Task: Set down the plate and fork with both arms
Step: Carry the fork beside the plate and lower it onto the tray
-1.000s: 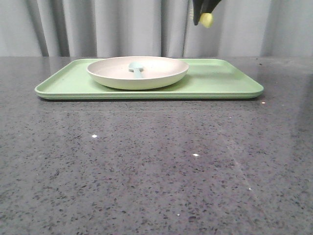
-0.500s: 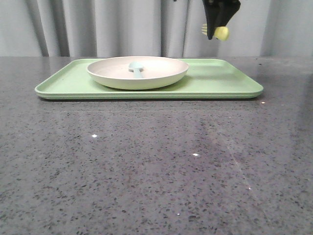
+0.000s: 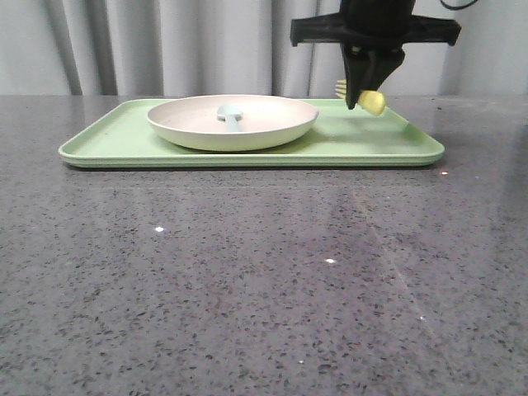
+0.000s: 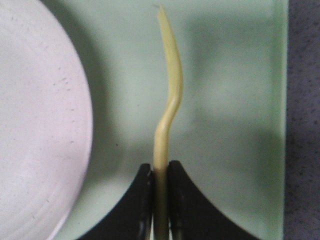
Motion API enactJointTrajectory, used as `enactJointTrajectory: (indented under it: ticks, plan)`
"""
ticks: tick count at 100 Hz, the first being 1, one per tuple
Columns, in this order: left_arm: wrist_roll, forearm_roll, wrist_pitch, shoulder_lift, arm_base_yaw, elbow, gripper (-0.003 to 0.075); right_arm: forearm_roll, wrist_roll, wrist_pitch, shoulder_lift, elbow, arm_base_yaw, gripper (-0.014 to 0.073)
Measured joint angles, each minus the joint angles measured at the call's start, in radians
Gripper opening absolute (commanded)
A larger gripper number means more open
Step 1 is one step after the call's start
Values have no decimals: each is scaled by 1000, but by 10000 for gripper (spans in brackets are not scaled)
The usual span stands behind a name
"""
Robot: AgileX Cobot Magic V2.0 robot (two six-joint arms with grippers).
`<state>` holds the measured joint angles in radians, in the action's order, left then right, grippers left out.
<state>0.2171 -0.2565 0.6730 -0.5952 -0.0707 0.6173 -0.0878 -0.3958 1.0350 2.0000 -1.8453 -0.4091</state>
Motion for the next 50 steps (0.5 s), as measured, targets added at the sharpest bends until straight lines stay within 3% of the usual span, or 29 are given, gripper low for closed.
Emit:
enactJointTrajectory:
  ticks: [50]
  plan:
    - [0, 0, 0, 0, 0, 0, 387, 38, 0, -137, 0, 116, 0, -115]
